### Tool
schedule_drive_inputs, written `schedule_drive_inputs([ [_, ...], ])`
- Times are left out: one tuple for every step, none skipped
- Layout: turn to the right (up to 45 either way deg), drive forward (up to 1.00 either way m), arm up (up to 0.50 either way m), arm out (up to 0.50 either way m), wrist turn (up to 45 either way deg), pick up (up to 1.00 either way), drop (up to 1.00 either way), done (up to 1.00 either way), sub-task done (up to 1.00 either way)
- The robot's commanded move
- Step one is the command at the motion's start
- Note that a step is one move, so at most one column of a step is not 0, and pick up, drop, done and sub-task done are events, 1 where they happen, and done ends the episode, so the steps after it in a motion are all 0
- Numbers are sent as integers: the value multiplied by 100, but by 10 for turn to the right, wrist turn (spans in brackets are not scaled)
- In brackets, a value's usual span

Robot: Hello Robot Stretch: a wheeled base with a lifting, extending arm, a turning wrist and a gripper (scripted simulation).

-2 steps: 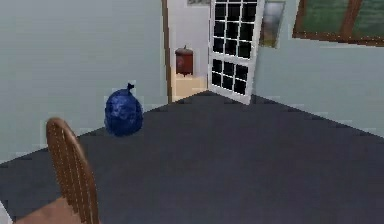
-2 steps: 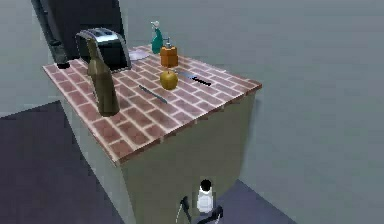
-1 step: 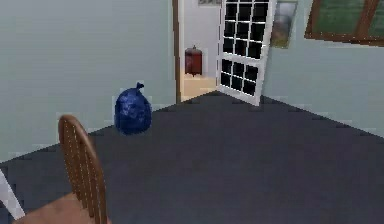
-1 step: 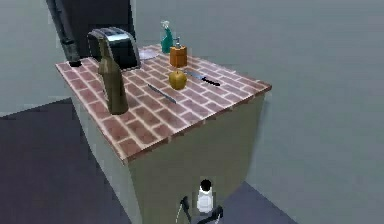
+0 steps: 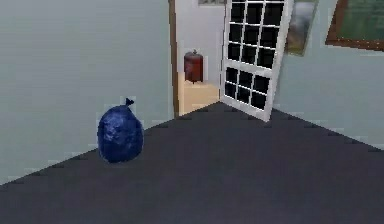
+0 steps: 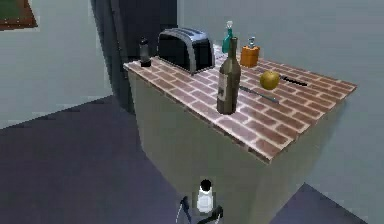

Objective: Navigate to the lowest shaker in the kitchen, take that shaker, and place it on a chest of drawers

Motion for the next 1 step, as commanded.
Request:
schedule_drive_inputs([
  [-60,0,0,0,0,0,0,0,0],
])
